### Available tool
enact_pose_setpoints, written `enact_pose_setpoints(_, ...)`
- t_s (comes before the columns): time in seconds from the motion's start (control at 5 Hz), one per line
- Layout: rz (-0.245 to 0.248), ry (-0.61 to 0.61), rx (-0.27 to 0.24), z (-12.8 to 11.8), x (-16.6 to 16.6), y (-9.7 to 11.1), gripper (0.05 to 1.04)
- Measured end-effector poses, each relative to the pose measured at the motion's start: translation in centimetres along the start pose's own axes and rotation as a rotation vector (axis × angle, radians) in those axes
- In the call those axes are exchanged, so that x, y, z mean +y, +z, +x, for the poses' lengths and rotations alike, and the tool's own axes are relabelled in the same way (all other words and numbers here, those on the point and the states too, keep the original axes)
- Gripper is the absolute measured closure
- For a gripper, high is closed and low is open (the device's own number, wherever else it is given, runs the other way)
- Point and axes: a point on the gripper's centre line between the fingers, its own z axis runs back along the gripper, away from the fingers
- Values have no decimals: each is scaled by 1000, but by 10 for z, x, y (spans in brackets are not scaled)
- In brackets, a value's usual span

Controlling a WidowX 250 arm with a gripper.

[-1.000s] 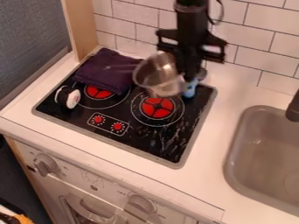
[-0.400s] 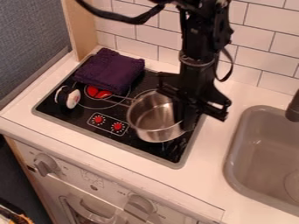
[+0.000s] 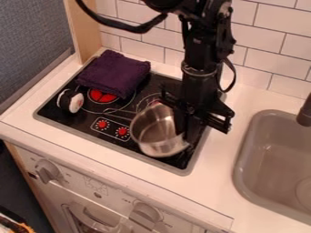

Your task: The moved that the robot are the object

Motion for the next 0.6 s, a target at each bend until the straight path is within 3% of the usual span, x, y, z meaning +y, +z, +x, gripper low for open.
enact_pose_setpoints(0.2,-42,-11,-11,1,-7,3,522)
enact_pose_setpoints(0.4,-131,4,-116,3,-15,38,221)
enact_pose_setpoints(0.6,-162,62,-134,3,-11,46,79)
